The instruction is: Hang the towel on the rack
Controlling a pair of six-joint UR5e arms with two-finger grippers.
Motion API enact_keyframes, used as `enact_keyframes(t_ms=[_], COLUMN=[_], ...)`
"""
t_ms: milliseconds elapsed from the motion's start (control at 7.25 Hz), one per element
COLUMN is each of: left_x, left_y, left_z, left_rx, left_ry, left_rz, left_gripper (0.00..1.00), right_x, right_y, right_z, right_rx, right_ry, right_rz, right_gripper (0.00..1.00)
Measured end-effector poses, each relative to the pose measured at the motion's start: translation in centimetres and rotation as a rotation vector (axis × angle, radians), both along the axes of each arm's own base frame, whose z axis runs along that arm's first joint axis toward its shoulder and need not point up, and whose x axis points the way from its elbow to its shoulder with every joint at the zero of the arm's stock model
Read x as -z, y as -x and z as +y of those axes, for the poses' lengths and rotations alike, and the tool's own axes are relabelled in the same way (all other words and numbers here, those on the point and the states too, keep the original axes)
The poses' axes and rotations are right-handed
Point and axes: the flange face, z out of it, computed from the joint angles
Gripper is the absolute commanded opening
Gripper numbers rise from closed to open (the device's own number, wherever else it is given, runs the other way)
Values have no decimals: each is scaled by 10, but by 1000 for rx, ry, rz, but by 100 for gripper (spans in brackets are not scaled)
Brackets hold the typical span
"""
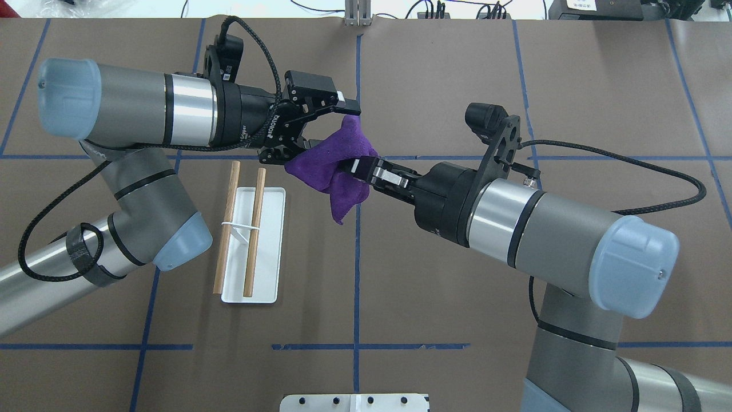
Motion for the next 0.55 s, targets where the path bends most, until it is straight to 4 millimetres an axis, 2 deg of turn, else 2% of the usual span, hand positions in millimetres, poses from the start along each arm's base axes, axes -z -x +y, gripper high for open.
enact_keyframes(t_ms=[276, 414, 552], left_x=[0, 0, 0], left_y=[-2, -3, -3], left_z=[-1, -1, -1], left_rx=[-1, -2, -2], left_ry=[4, 5, 5], left_rz=[-7, -10, -12], left_gripper=[63, 44, 20], right_x=[0, 1, 2], right_y=[0, 0, -1], right_z=[1, 1, 2], right_rx=[-1, -1, 0], right_ry=[-10, -14, -17], right_rz=[6, 6, 3], right_gripper=[0, 0, 0])
